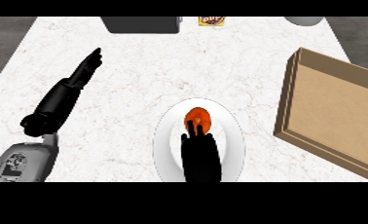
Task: Pick the cupcake from the plate and place it in the cardboard box
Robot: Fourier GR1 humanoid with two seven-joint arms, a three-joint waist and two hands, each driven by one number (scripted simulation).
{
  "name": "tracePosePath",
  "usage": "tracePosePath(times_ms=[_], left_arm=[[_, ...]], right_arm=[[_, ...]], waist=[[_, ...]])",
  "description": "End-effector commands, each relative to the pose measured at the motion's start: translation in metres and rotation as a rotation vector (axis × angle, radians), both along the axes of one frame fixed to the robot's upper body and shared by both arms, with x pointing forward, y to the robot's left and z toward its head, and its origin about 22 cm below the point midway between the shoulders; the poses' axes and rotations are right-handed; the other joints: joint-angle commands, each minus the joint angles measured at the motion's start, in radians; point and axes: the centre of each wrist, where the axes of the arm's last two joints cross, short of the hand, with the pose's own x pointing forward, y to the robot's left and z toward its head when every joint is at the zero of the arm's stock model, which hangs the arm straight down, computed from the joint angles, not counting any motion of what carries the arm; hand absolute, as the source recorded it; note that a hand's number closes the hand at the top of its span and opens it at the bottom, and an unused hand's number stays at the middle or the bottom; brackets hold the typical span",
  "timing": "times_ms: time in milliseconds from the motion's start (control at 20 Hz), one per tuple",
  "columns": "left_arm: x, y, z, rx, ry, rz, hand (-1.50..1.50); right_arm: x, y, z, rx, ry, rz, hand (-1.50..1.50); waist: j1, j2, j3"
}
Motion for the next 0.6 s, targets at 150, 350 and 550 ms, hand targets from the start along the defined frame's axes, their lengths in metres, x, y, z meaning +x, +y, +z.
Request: tracePosePath(times_ms=[150, 350, 550], left_arm=[[0.004, -0.005, -0.001, 0.000, 0.006, 0.017, 0.00], [-0.002, -0.012, -0.006, 0.000, -0.007, 0.021, 0.00], [-0.010, 0.001, -0.004, -0.009, 0.008, 0.009, 0.00]], right_arm=[[-0.048, -0.041, -0.004, 0.179, 0.116, 0.491, 1.50], [-0.058, -0.098, 0.021, 0.270, 0.038, 0.669, 1.50], [-0.063, -0.138, 0.042, 0.322, -0.134, 0.723, 1.50]], waist=[[-0.006, 0.011, 0.003], [-0.019, 0.007, 0.003], [-0.011, 0.005, 0.002]])
